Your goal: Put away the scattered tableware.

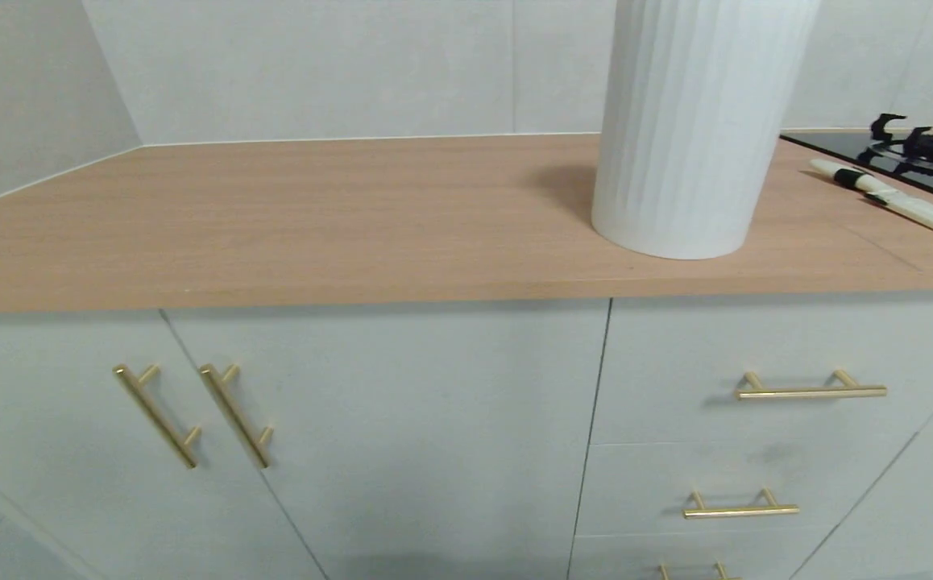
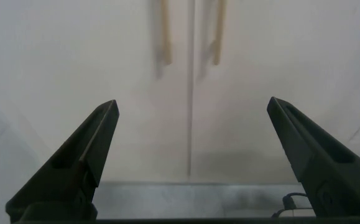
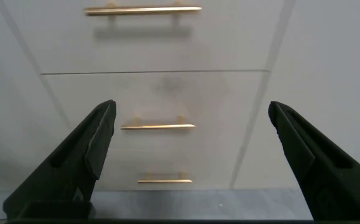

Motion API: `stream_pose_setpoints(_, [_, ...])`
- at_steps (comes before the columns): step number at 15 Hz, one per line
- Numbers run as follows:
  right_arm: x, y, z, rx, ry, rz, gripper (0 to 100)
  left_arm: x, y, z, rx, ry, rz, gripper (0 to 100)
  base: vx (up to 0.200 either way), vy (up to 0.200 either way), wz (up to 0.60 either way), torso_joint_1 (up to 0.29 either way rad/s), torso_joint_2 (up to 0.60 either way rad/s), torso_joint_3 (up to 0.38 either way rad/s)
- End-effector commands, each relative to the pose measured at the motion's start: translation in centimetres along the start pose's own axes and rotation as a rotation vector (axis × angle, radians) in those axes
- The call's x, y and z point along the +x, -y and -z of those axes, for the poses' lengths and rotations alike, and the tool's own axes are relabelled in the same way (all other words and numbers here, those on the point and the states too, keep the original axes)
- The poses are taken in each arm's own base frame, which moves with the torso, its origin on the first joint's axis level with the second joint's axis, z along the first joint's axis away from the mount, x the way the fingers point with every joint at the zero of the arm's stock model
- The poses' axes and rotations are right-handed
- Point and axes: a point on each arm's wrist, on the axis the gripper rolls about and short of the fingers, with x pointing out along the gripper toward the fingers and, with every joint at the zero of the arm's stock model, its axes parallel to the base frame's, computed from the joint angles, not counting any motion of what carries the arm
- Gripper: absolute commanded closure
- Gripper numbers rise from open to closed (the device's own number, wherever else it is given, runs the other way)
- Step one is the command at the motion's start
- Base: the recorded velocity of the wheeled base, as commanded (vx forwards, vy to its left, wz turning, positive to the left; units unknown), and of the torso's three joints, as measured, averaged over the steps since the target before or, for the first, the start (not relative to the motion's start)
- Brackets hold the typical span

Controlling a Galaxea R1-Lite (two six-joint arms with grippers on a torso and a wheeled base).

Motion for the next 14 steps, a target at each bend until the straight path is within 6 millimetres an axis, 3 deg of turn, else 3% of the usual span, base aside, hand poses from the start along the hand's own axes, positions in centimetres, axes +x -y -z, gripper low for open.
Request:
stream_pose_setpoints(1, [0.01, 0.00, 0.00, 0.000, -0.002, -0.001, 0, 0.00, 0.00, 0.00, 0.000, 0.000, -0.001, 0, 0.000, 0.000, 0.00, 0.000, 0.00, 0.000])
stream_pose_setpoints(8, [0.01, 0.00, 0.00, 0.000, -0.002, -0.001, 0, 0.00, 0.00, 0.00, 0.001, 0.000, -0.001, 0, 0.000, 0.000, 0.00, 0.000, 0.00, 0.000])
stream_pose_setpoints(14, [0.01, 0.00, 0.00, 0.000, -0.002, -0.001, 0, 0.00, 0.00, 0.00, 0.004, 0.000, -0.001, 0, 0.000, -0.200, 0.00, 0.000, 0.00, 0.002])
